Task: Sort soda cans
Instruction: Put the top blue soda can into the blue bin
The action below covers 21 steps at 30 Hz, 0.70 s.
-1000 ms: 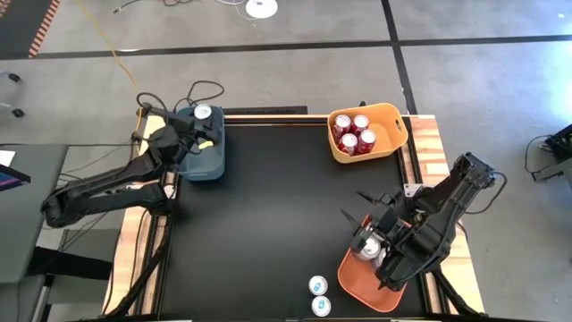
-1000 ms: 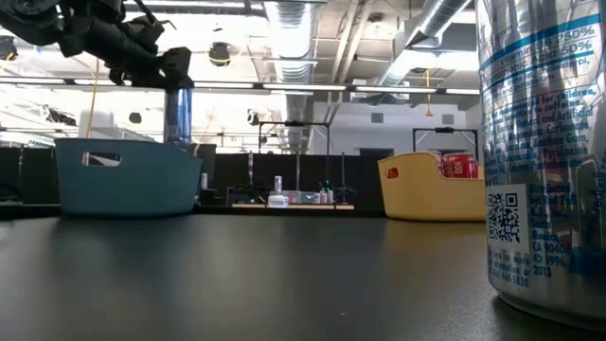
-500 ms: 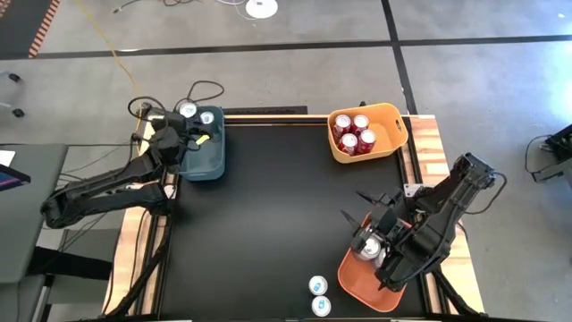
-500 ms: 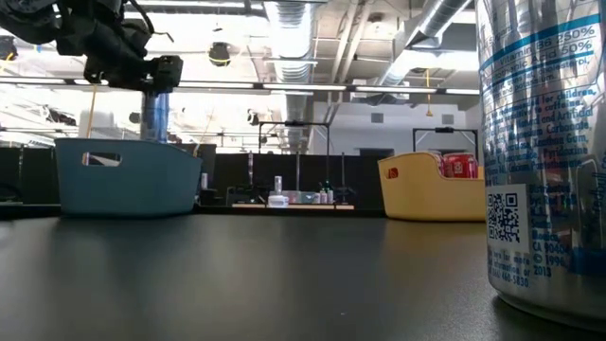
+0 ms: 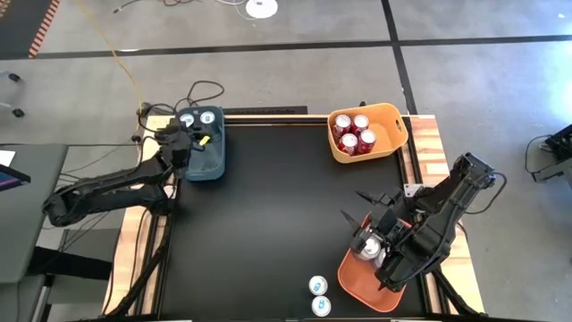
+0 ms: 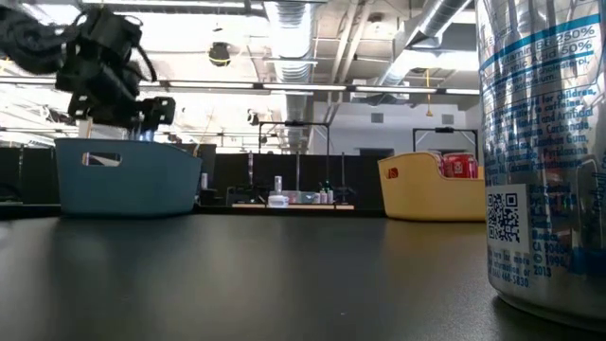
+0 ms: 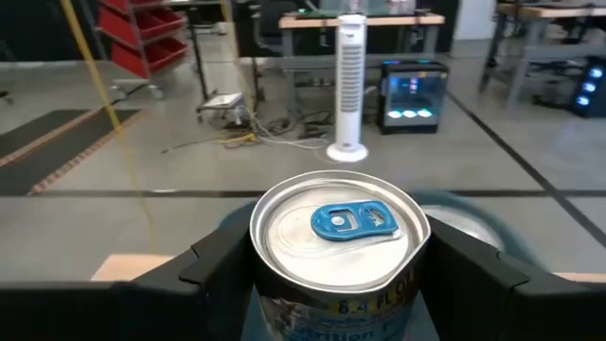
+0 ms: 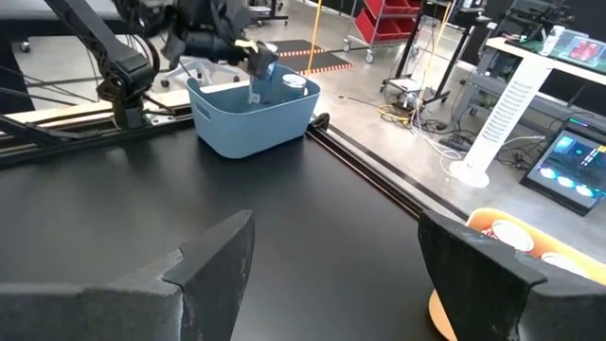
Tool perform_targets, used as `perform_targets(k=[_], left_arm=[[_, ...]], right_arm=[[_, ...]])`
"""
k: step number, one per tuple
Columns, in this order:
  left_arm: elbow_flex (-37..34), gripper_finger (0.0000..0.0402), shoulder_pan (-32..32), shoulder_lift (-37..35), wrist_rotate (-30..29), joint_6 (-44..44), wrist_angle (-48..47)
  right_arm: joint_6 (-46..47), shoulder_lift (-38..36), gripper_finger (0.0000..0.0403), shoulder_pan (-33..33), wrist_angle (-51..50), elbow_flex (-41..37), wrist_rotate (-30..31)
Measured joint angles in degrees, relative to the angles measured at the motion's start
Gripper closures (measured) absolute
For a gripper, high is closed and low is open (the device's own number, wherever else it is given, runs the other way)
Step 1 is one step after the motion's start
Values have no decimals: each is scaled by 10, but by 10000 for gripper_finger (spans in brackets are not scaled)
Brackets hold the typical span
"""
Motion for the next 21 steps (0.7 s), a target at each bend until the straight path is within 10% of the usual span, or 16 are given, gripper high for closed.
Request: perform_targets(k=[21], left_arm=[[-84, 157, 87, 142, 89, 59, 277]], right_arm=[[-4, 0, 88, -9, -4, 0, 0]])
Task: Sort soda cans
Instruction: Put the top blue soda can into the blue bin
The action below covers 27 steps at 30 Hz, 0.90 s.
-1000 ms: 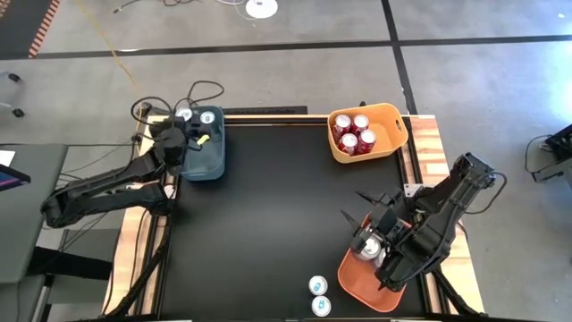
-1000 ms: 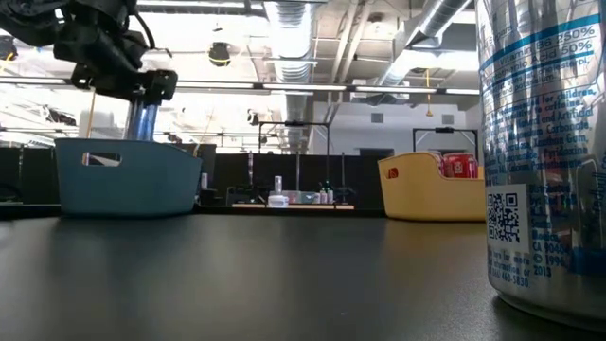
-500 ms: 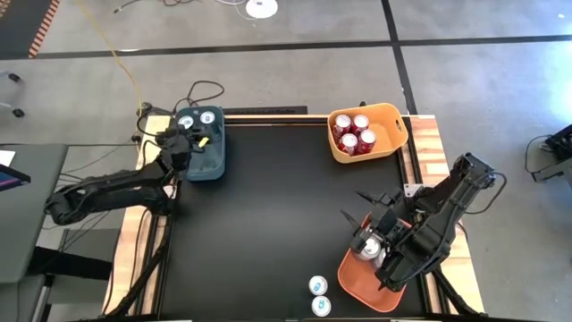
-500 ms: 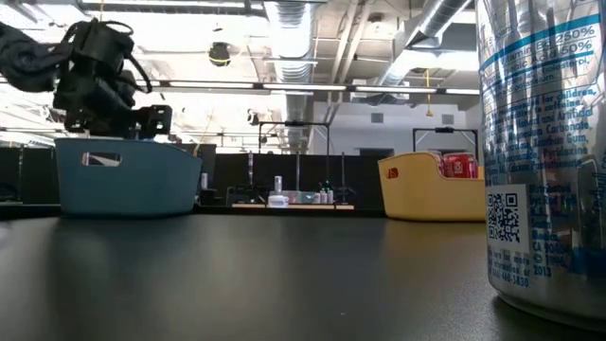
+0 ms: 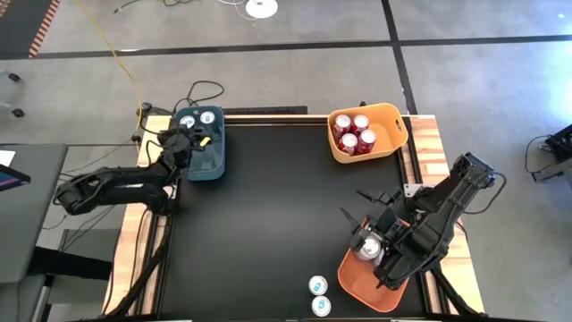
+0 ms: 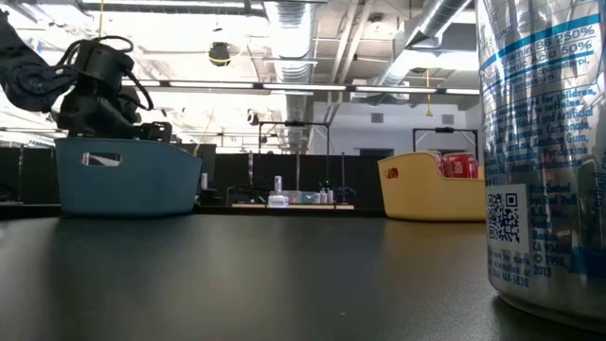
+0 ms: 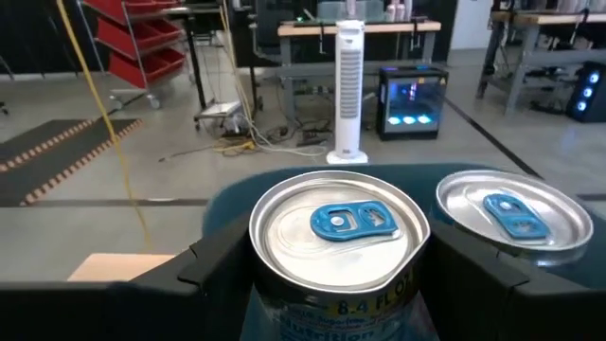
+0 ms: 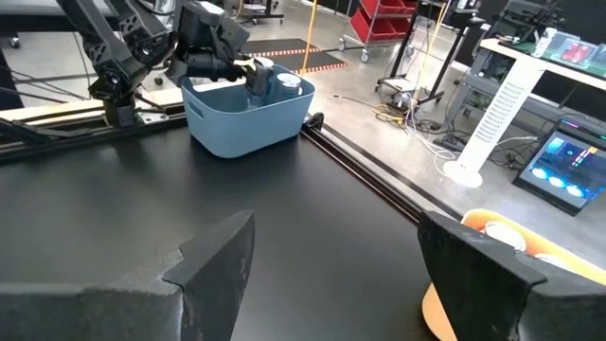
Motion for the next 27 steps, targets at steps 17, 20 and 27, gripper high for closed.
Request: perform_targets(k=[17, 20, 27], left_arm=[[1, 90, -2, 61, -2, -57, 20], [1, 78, -5, 61, -10, -57, 23], [4, 72, -28, 42, -34, 17, 69]], right_arm=[[0, 0, 88, 0, 0, 0, 0], [0, 0, 88, 0, 0, 0, 0], [0, 0, 88, 0, 3, 0, -1]])
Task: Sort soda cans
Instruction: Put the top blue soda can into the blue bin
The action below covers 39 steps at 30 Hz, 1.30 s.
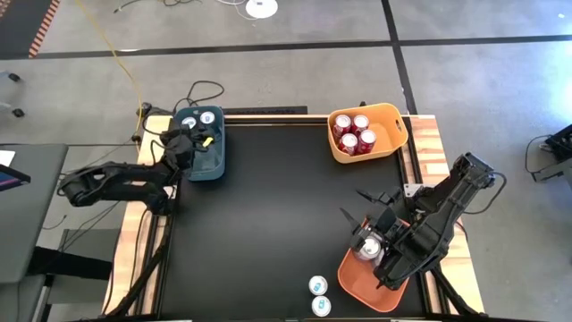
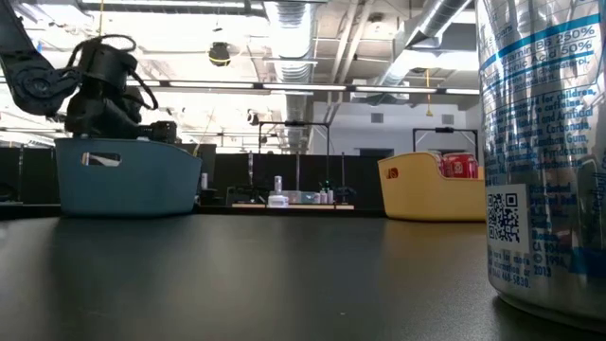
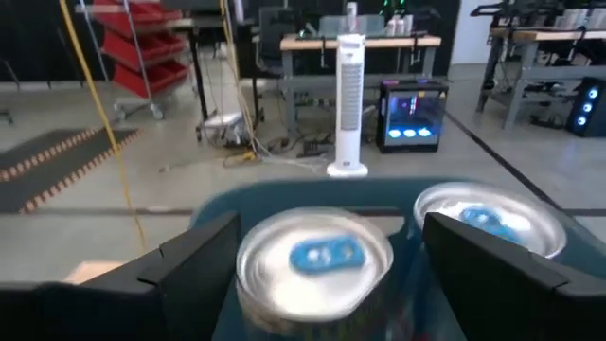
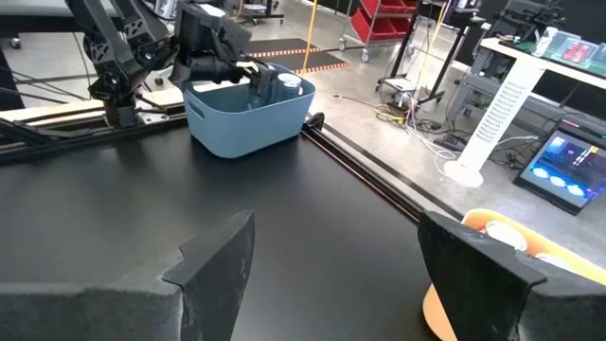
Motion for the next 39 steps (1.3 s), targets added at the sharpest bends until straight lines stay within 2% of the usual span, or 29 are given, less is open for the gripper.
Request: perform_targets(k=[5, 10, 13, 16, 20, 24, 26, 31, 35, 39], left_arm=[[13, 72, -27, -59, -2, 58, 1], [25, 72, -80, -138, -2, 119, -1], [26, 72, -113, -186, -2, 153, -1], [26, 72, -150, -237, -2, 180, -16], [38, 72, -203, -295, 0, 191, -79], [84, 72, -259, -334, 15, 161, -218], [116, 72, -285, -342, 34, 136, -302], [181, 72, -345, -336, 105, 74, -461], [194, 74, -393, -324, 183, 67, -496], [183, 80, -445, -318, 210, 76, -481]], right_arm=[[0, 2, 88, -4, 17, 0, 0], [0, 19, 88, -33, 31, 0, -2], [-12, 34, 88, -52, 37, 0, -32], [-69, 41, 88, -66, 84, 0, -81], [-186, 41, 88, -69, 203, 0, -169], [-260, 38, 88, -91, 307, 0, -340], [-255, 38, 88, -106, 327, 0, -409], [-173, 41, 88, -138, 310, 0, -494], [-123, 41, 88, -144, 314, 0, -517], [-86, 45, 88, -130, 316, 0, -527]])
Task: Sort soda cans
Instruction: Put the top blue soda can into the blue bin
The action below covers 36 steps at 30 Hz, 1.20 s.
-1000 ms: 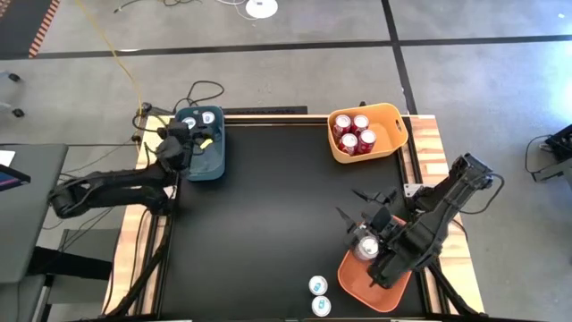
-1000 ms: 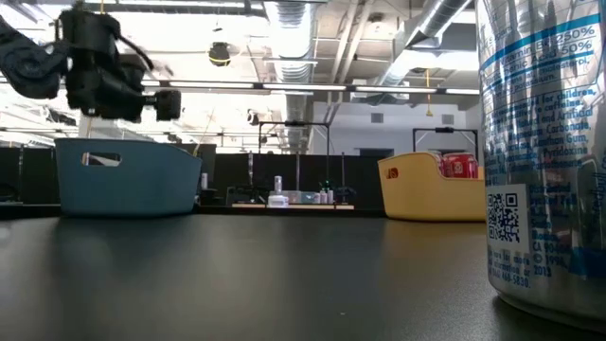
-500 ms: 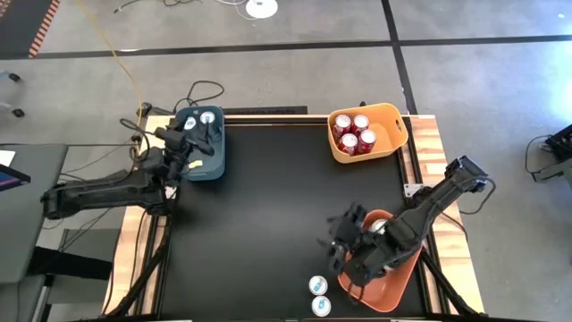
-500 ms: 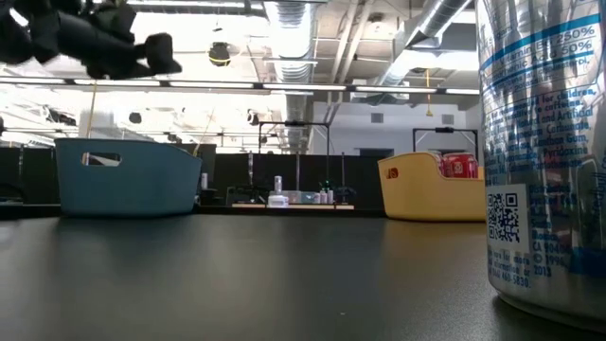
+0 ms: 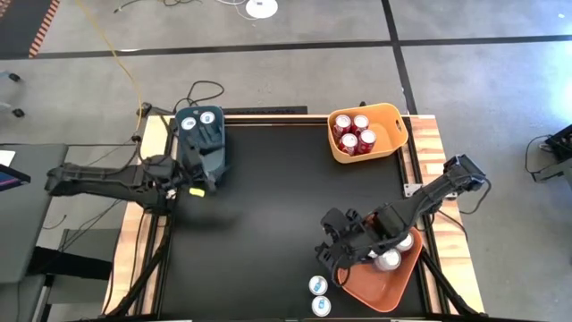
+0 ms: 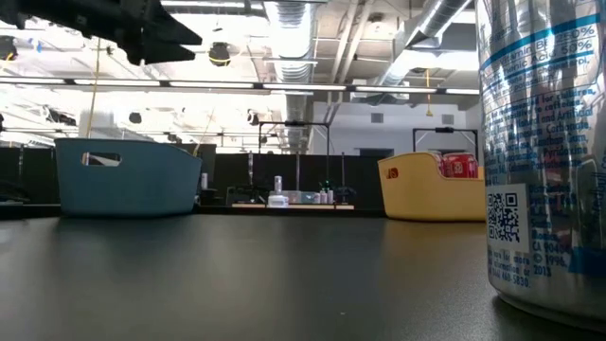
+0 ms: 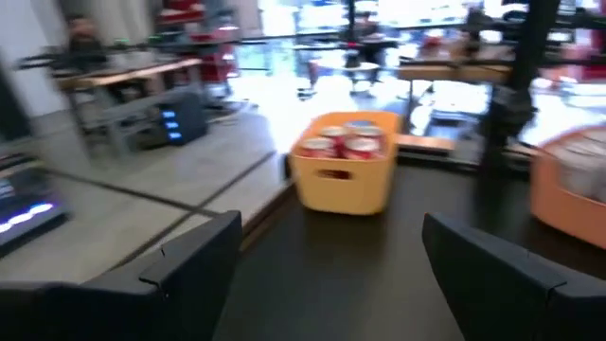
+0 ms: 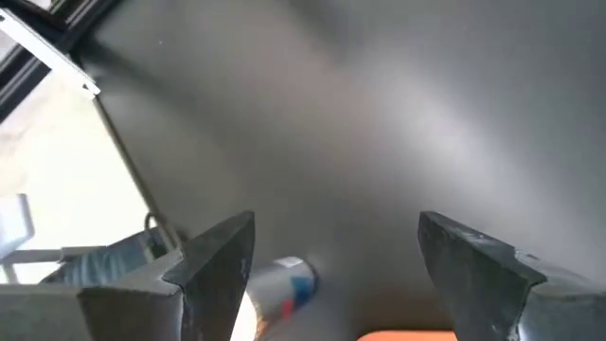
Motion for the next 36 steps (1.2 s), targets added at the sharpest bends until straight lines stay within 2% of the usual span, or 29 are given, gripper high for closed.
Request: perform_targets(k=[3, 10, 12, 19, 27, 36], left_arm=[[-9, 84, -35, 8, 1, -2, -2], [-14, 86, -105, 45, 18, -22, 7], [-14, 86, -126, 71, 39, -19, 30], [-12, 86, -191, 170, 38, -10, 104], [-12, 86, -195, 243, 28, 3, 166], [-12, 86, -195, 247, -5, -5, 163]], right_arm=[[19, 9, 88, 21, 12, 0, -1], [47, 58, 88, 50, 89, 5, -70], [47, 74, 88, 54, 82, 9, -77], [47, 101, 88, 61, 78, 11, -99], [33, 95, 88, 69, 99, 17, -91], [-22, 100, 88, 61, 104, 11, -92]])
